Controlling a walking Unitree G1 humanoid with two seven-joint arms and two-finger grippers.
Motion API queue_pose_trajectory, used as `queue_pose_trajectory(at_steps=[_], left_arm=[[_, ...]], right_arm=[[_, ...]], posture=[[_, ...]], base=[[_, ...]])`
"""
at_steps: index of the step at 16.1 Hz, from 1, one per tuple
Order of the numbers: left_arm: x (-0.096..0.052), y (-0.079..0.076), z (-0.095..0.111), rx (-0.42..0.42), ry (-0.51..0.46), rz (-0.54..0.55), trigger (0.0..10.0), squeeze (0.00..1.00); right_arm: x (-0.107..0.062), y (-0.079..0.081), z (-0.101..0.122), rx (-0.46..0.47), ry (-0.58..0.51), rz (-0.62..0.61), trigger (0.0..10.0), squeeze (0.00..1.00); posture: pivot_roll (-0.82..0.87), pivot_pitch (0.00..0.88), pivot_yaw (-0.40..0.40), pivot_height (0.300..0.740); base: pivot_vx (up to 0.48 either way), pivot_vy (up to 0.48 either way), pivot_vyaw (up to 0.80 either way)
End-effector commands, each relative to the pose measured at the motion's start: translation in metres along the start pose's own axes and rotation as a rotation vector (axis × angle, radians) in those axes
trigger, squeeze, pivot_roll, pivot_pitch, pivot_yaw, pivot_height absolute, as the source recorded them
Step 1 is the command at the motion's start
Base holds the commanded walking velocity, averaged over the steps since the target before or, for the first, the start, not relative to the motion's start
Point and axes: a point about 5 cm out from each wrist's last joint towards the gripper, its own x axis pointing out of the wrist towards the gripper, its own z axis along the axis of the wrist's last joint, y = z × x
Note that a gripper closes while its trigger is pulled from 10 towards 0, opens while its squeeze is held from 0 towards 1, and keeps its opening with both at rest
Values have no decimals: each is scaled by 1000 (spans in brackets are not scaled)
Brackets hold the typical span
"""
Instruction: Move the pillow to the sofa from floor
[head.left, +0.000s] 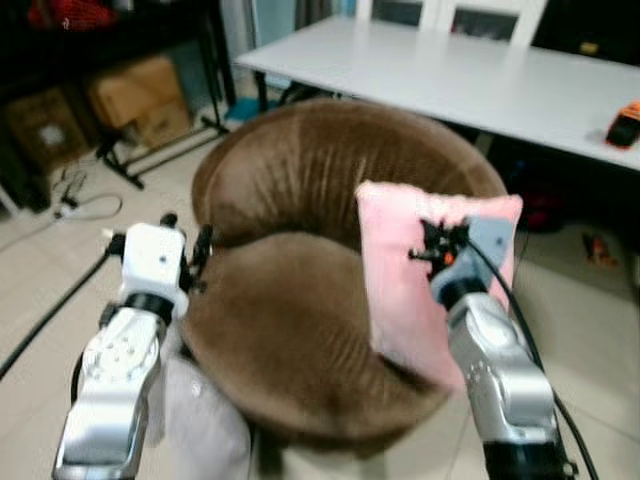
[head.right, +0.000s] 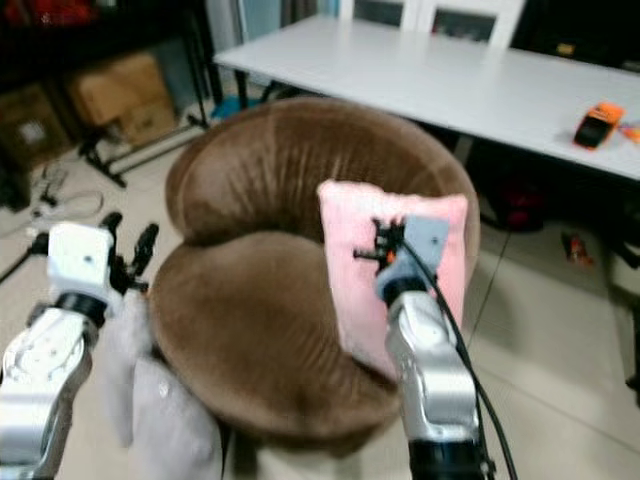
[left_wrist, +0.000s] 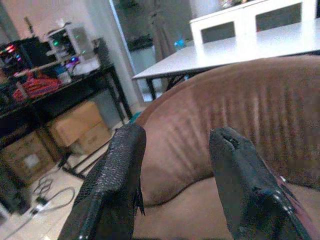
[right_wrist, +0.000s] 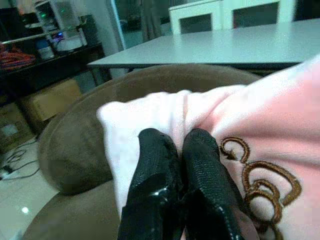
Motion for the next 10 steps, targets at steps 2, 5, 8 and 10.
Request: queue_pose_trajectory(at_steps=[2,5,8,10], left_arm=[[1,-5,2,3,-10,-16,10000,0],[1,-5,2,6,-10,-13,10000,0],[1,-5,1,9,-10,-12,10000,0],[0,-5,1,12,-10,-12,10000,0]], right_arm=[[2,-1,11,2,-40,5,10000,0],[3,3,12,0,-37,33,10000,0],[4,5,12,-6,-32,59,10000,0],[4,8,12,-5,-26,84,10000,0]], posture=[[-39,0,16,740],[-38,0,12,740],[-38,0,9,740],[-35,0,7,740]], base=[[339,0,0],[340,0,0],[339,0,0],[336,0,0]])
